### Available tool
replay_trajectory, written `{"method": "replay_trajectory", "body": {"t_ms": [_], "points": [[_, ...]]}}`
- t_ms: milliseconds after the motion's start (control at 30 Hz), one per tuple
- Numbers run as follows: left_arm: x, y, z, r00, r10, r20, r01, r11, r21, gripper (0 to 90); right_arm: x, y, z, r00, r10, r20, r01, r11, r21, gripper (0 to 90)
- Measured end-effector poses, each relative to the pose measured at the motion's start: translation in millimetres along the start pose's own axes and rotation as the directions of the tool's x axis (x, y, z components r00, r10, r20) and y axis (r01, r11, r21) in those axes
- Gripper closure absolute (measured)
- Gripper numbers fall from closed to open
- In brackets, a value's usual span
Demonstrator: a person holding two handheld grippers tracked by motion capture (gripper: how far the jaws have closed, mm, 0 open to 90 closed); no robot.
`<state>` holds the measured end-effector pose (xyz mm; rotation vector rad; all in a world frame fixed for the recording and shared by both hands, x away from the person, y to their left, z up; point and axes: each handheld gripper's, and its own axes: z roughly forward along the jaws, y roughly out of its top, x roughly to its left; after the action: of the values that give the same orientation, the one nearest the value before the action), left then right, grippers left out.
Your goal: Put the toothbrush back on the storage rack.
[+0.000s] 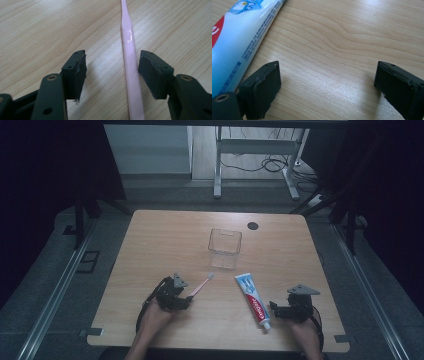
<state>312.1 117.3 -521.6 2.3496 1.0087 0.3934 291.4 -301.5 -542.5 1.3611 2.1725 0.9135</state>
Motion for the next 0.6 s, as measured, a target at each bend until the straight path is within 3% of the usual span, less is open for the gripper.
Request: {"method": "replay_trajectory", "body": {"t_ms": [267,433,533,567,600], "points": [[3.7,18.0,2.3,0.9979,-0.003,0.065,-0.003,0.9957,0.092,45.3,0.1,0.0,-0.1,1.0000,0.002,0.000,-0.002,1.000,0.001,6.2],[4.8,37.3,7.4,0.9947,-0.006,0.103,-0.011,0.9851,0.171,49.6,0.2,0.0,-0.1,1.0000,0.003,0.000,-0.003,1.000,0.002,6.2],[5.3,46.8,11.1,0.9935,-0.006,0.114,-0.021,0.9740,0.226,52.4,0.1,0.0,-0.1,1.0000,0.003,0.000,-0.003,1.000,0.001,6.2],[5.3,46.8,11.1,0.9935,-0.006,0.114,-0.021,0.9740,0.226,53.4,0.2,0.0,-0.1,1.0000,0.003,0.000,-0.003,1.000,0.001,6.2],[5.5,53.2,13.6,0.9935,0.000,0.114,-0.029,0.9670,0.253,53.9,0.2,0.0,0.0,1.0000,0.002,0.000,-0.002,1.000,0.001,6.2]]}}
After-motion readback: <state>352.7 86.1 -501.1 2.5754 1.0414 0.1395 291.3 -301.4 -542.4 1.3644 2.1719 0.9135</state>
